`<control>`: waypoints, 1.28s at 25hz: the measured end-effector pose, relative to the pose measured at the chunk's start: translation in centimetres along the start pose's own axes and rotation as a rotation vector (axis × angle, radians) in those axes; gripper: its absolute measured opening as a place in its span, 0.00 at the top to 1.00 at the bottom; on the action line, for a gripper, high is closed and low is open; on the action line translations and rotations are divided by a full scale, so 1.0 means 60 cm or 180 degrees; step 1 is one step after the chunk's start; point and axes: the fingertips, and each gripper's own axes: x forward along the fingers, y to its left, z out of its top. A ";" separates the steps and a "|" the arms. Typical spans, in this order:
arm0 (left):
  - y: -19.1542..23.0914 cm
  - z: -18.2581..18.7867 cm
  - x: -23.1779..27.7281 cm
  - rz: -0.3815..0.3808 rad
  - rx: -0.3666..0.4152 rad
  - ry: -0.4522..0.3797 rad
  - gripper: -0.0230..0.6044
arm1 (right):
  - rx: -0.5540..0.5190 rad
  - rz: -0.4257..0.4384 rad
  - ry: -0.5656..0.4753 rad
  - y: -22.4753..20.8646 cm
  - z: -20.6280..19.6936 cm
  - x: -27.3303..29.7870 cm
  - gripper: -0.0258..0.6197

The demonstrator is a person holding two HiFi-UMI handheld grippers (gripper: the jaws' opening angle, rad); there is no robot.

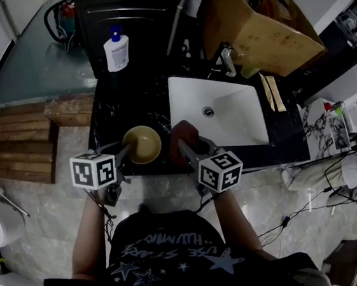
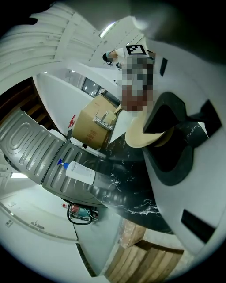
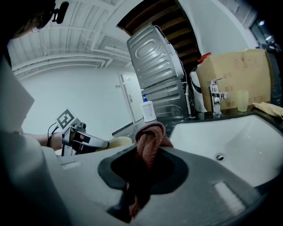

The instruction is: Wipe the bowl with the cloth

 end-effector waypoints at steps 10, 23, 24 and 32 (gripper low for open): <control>-0.002 0.004 0.000 0.0175 0.0151 0.0036 0.93 | -0.0009 0.0057 -0.0017 0.005 0.000 0.009 0.85; -0.032 -0.003 0.003 0.0375 0.0121 -0.0029 0.93 | -0.0132 0.0302 -0.0074 0.005 0.006 -0.034 0.85; -0.035 -0.003 0.003 0.0393 0.0127 -0.0037 0.93 | -0.0142 0.0334 -0.0088 0.006 0.009 -0.040 0.85; -0.068 -0.017 0.005 0.0574 0.0133 -0.0143 0.93 | 0.0007 0.0894 -0.0242 0.050 0.044 -0.089 0.85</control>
